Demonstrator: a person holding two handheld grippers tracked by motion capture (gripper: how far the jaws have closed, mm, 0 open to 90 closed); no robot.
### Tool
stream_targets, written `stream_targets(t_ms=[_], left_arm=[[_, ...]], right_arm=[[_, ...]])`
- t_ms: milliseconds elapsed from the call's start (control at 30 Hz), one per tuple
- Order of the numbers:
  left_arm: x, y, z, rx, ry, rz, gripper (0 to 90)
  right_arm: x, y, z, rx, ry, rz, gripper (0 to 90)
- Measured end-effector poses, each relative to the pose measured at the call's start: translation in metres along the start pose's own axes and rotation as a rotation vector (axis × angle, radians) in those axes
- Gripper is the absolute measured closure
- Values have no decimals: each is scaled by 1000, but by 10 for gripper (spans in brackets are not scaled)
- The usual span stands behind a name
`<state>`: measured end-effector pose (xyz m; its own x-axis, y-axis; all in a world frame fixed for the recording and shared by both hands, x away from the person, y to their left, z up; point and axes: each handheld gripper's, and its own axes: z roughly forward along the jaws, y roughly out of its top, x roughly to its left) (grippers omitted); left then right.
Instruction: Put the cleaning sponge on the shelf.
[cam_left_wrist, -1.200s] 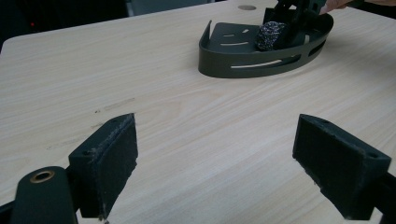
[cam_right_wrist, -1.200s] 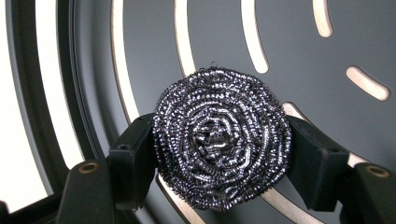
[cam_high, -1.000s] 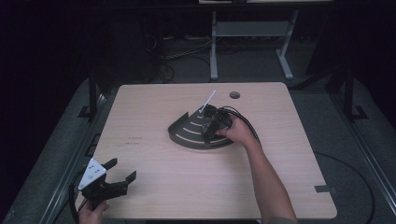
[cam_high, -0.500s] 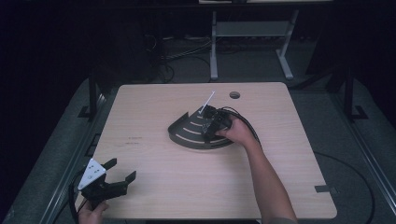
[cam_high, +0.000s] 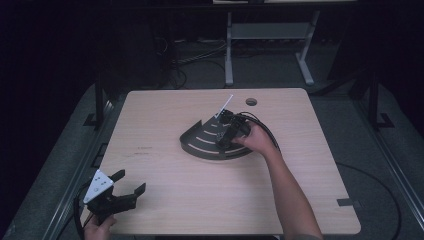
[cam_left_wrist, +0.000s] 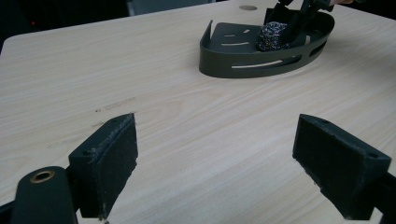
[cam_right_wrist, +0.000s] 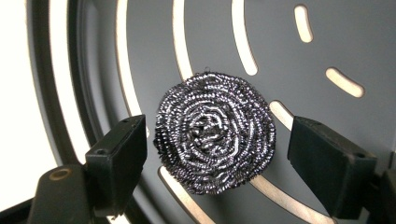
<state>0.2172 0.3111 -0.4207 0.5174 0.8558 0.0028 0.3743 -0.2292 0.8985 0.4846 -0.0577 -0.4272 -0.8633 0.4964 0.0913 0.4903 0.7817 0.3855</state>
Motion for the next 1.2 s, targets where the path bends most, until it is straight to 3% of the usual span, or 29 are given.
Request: stream_targets(t_ms=[467,1200], left_arm=[[-2,-2,3,16,-4,3,132],[0,-3,3,17,-2,3,133]], right_arm=[[7,0,-15,-37,12,-20,193],[9,-6,-26,-32,28,-29,197]])
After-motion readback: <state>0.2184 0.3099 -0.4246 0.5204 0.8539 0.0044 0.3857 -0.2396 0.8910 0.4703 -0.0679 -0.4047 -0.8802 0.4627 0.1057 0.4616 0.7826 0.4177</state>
